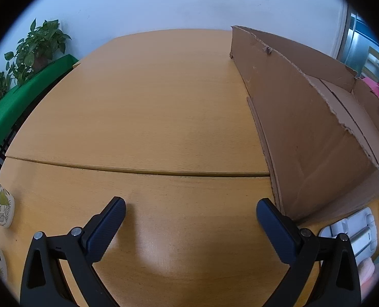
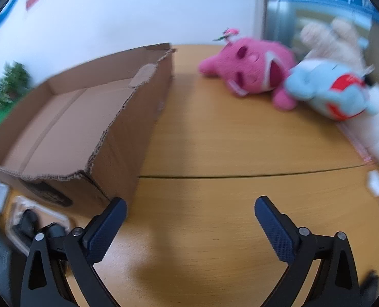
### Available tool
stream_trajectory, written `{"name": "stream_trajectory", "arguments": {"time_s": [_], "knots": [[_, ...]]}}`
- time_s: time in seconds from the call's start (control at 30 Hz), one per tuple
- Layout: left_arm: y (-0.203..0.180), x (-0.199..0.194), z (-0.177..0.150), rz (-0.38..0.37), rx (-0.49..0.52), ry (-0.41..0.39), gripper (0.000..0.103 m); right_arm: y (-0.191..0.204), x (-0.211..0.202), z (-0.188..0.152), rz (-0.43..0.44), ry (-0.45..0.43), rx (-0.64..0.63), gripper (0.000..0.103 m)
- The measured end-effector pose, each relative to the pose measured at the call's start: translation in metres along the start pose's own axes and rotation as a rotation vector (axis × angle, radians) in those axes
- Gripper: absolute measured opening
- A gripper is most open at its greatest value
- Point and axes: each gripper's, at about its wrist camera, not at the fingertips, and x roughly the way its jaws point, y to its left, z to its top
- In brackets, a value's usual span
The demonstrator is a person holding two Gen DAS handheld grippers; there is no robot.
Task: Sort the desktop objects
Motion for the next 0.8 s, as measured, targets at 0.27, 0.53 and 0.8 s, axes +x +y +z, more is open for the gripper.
{"name": "stream_trajectory", "arguments": {"time_s": [0.27, 0.53, 0.8], "knots": [[0.007, -0.019, -0.007, 0.011, -0.02, -0.033, 0.102, -0.014, 0.006, -0.007, 0.079, 0.034, 0.078, 0.103], [-0.004, -0.118, -0.02, -0.129, -0.045, -0.218, 0.102, 0.035, -0.079, -0.001, 0.135, -0.144, -0.185, 0.103], [-0.044, -0.132, -0.037, -0.351, 0.031, -0.176, 0.102, 0.145, -0.142, -0.005, 0.518, -0.19, -0.43, 0.103]]}}
